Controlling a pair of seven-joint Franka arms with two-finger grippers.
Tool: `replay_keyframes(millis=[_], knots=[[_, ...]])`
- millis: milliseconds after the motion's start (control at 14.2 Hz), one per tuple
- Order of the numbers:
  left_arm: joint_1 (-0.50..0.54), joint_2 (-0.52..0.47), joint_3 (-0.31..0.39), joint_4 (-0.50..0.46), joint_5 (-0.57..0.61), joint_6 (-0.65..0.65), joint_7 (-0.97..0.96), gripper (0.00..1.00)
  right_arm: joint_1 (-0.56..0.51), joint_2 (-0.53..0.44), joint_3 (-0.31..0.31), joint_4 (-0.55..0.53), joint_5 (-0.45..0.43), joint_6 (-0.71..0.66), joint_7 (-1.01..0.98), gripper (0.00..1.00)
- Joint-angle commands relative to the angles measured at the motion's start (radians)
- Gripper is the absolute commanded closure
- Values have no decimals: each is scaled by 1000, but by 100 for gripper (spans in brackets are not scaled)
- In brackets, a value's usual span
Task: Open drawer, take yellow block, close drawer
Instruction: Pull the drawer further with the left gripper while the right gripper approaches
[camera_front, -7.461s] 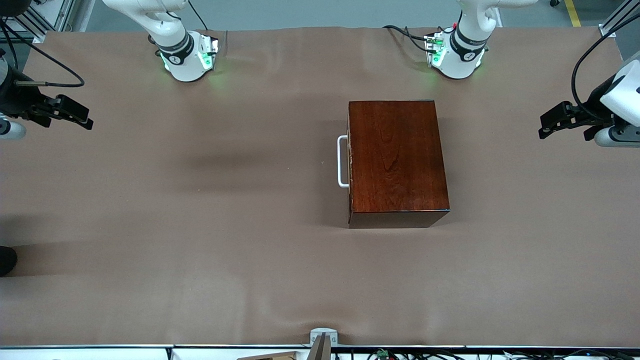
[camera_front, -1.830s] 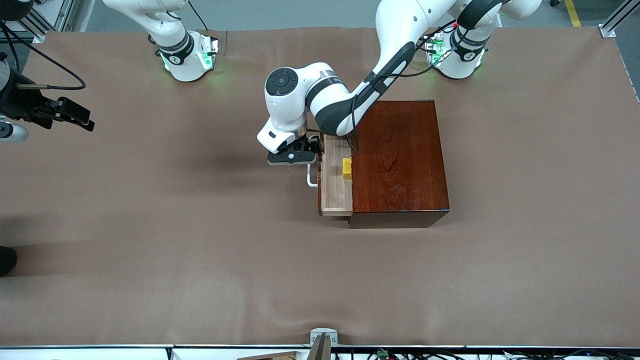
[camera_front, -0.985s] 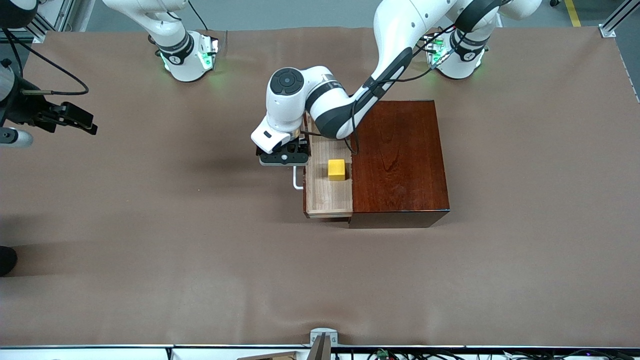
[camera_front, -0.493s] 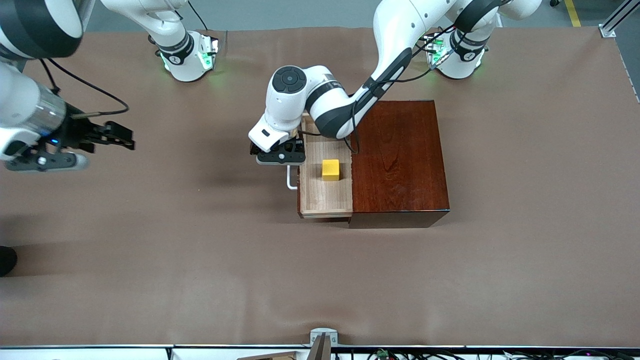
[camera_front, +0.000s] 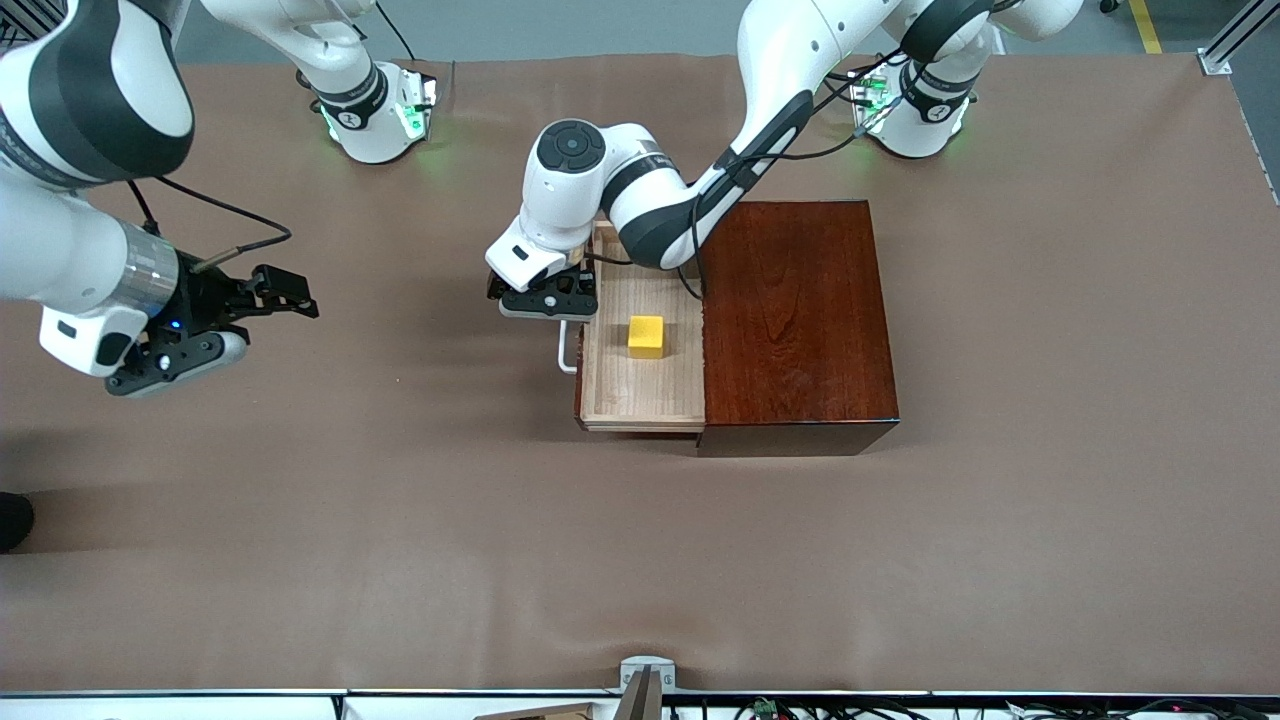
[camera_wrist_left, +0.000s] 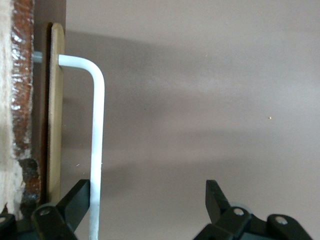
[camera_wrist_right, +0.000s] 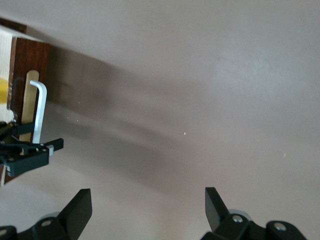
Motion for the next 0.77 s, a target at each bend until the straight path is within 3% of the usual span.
replay_keyframes(millis=[0,211,704], knots=[[6,56,-8,39,-32,129,-35,0,-12,13,-3,-5,47,33,-168,0],[24,38,-10,47,-34,129,-43,0,-39,11,-3,-63,139,93,-293,0],[30,-1,-7,44,-38,90,-136,0,-26,11,-3,-105,150,179,-413,0]])
